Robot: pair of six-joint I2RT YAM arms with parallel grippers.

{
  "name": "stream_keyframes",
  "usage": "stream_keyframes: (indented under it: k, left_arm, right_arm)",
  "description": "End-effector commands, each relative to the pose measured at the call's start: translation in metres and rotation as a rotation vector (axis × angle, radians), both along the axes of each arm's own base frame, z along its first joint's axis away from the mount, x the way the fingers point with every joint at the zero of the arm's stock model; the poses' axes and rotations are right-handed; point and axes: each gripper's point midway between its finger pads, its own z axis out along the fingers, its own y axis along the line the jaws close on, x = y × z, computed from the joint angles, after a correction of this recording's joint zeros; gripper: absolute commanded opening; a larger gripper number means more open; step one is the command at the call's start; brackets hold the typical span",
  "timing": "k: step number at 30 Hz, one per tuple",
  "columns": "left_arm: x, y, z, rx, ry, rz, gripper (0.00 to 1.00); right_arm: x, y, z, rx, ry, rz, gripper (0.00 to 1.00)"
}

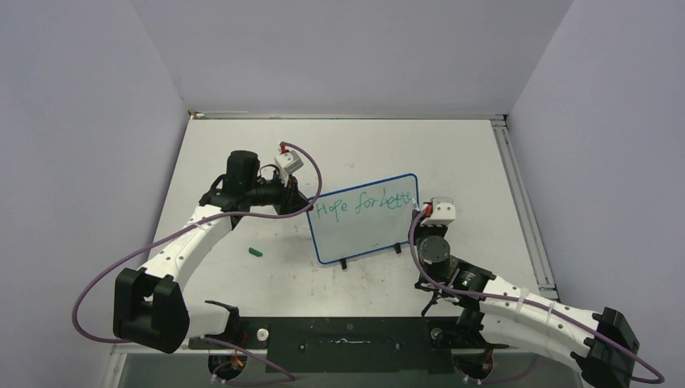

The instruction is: Write a sentence on the whiteboard

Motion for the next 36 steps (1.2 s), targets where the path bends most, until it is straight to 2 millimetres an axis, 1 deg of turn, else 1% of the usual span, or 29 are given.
stream_keyframes:
  k: [1, 8, 12, 26, 33, 36]
  left_arm:
    - [0.001, 0.006, -0.008, 0.052, 0.006, 0.014, 0.00]
    - [0.001, 0.006, -0.009, 0.052, 0.009, 0.013, 0.00]
    - [0.001, 0.006, -0.009, 0.052, 0.008, 0.013, 0.00]
    - [0.001, 0.006, -0.008, 0.052, 0.005, 0.014, 0.00]
    - [0.001, 0.006, -0.009, 0.052, 0.007, 0.013, 0.00]
    - [0.001, 0.005, -0.008, 0.051, 0.006, 0.012, 0.00]
  right_arm:
    - [0.002, -0.004, 0.034, 0.066, -0.079, -0.015, 0.05]
    - [0.008, 0.004, 0.048, 0.057, -0.127, 0.013, 0.05]
    - [0.011, 0.008, 0.052, 0.051, -0.138, 0.023, 0.05]
    - [0.022, 0.012, 0.044, 0.045, -0.121, 0.039, 0.05]
    - [0.018, -0.001, 0.040, 0.044, -0.096, -0.011, 0.05]
    - [0.015, -0.002, 0.034, 0.044, -0.077, -0.007, 0.05]
